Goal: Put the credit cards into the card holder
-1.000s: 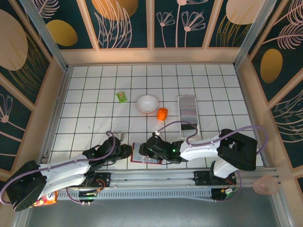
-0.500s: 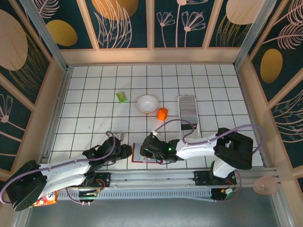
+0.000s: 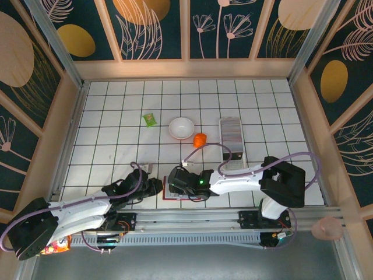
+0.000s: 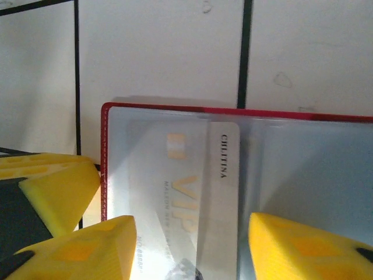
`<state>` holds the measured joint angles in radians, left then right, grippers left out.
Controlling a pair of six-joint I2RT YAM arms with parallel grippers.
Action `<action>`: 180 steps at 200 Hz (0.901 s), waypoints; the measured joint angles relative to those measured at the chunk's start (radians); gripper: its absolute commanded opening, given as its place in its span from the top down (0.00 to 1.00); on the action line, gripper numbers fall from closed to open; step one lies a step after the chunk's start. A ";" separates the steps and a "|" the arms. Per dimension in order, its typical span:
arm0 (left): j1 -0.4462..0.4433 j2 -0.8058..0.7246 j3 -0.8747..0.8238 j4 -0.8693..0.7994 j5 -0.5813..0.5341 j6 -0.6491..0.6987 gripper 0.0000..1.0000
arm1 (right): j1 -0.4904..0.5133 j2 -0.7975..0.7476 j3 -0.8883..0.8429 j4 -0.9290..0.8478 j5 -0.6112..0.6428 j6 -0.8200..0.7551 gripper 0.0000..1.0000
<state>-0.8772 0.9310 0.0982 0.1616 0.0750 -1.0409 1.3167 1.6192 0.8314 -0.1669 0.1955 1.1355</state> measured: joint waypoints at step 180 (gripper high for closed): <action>0.000 0.010 -0.008 0.027 0.007 -0.002 0.88 | 0.019 0.046 0.013 0.045 -0.005 -0.004 0.62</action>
<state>-0.8772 0.9409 0.0902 0.1890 0.0818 -1.0431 1.3357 1.6653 0.8444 -0.1219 0.1902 1.1313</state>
